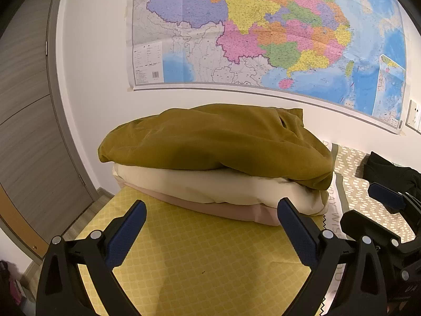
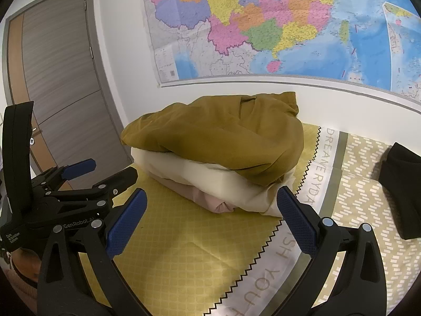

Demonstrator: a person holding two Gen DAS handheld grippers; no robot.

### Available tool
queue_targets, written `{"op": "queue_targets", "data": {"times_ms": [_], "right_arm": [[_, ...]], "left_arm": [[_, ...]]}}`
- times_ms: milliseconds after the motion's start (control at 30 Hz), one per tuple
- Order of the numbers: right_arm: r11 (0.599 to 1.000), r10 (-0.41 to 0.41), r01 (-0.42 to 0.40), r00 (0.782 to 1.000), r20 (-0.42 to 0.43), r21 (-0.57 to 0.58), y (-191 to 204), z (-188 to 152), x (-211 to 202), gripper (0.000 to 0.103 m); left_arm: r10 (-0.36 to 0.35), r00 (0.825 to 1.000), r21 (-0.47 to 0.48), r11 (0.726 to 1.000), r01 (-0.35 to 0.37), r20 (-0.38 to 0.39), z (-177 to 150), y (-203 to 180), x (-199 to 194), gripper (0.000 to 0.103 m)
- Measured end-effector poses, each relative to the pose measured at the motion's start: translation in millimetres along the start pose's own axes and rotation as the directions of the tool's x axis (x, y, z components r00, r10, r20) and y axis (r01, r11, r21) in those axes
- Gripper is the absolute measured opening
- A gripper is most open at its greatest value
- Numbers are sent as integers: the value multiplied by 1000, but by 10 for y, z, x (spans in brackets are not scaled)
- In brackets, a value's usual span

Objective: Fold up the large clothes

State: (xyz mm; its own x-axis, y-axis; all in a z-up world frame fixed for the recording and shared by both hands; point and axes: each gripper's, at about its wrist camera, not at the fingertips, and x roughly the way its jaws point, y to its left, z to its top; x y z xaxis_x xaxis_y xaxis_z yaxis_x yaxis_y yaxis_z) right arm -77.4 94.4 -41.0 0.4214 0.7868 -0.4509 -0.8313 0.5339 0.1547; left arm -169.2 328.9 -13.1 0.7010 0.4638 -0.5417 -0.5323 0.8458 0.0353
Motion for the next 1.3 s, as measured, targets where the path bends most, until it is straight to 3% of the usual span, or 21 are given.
{"op": "queue_targets", "data": {"times_ms": [1300], "right_arm": [[1000, -2, 2, 1000, -6, 16, 0, -24, 51, 97]], "left_arm": [[4, 1000, 12, 1000, -4, -4, -32, -40, -2, 96]]}}
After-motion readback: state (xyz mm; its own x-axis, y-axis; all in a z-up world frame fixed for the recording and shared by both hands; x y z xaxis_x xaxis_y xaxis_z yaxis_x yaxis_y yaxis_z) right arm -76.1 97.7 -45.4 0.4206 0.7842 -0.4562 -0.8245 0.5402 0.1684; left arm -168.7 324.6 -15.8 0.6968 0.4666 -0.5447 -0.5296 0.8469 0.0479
